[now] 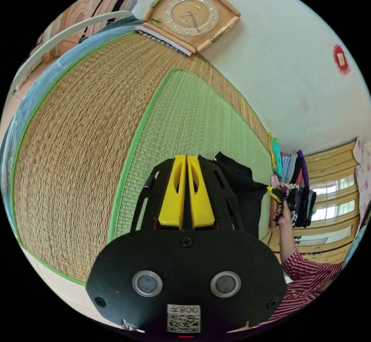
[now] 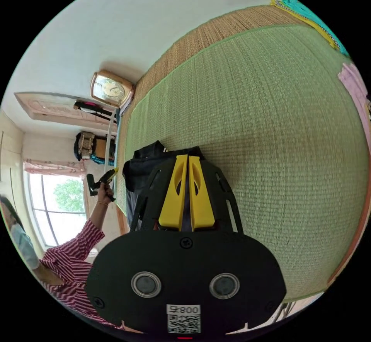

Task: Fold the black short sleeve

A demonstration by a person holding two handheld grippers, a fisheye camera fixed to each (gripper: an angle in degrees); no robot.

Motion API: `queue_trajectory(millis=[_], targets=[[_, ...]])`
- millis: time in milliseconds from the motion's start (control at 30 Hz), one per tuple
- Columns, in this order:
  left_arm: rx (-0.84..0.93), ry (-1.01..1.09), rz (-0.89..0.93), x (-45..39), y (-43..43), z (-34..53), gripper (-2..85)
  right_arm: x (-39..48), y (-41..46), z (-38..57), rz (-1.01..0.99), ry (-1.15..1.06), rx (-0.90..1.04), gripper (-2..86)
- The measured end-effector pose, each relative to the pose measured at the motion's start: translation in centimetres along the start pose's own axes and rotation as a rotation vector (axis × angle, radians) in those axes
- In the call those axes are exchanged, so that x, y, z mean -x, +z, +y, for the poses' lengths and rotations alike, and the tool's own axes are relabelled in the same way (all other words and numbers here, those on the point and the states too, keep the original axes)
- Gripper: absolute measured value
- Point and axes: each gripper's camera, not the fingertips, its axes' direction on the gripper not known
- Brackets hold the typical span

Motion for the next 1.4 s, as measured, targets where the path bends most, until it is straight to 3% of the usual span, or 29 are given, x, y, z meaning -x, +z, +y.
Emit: queue_trajectory(millis=[100, 233, 367, 567, 767, 1033, 1400], targets=[[-0.015, -0.065, 0.037, 1.1, -0.1, -0.8, 1.7, -3.0, 1.4, 0.4, -0.059, 0.064, 0.003, 0.1], [0.048, 0.060, 0.057, -1.8, 0.0, 0.5, 6.6, -4.0, 3.4, 2.0, -0.059, 0.055, 0.014, 0.1], [0.122, 0.259, -0.046, -6.9, 0.3, 4.2, 10.1, -4.4, 4.6, 3.5, -0.077, 0.046, 0.011, 0.1], [0.222, 0.378, -0.234, -11.5, 3.1, 5.1, 8.6, -4.2, 6.4, 5.7, -0.071, 0.036, 0.018, 0.1], [0.200, 0.339, -0.258, -12.7, 2.4, 4.0, 1.1, -3.6, 7.9, 7.3, -0.071, 0.026, 0.022, 0.1], [0.078, 0.279, -0.195, -13.9, -0.7, 0.5, 0.4, -2.9, 9.8, 8.2, -0.121, 0.038, 0.008, 0.1], [0.071, 0.140, -0.174, -12.8, 0.3, -5.1, 2.4, -1.7, 12.3, 7.0, -0.204, 0.084, 0.014, 0.1]])
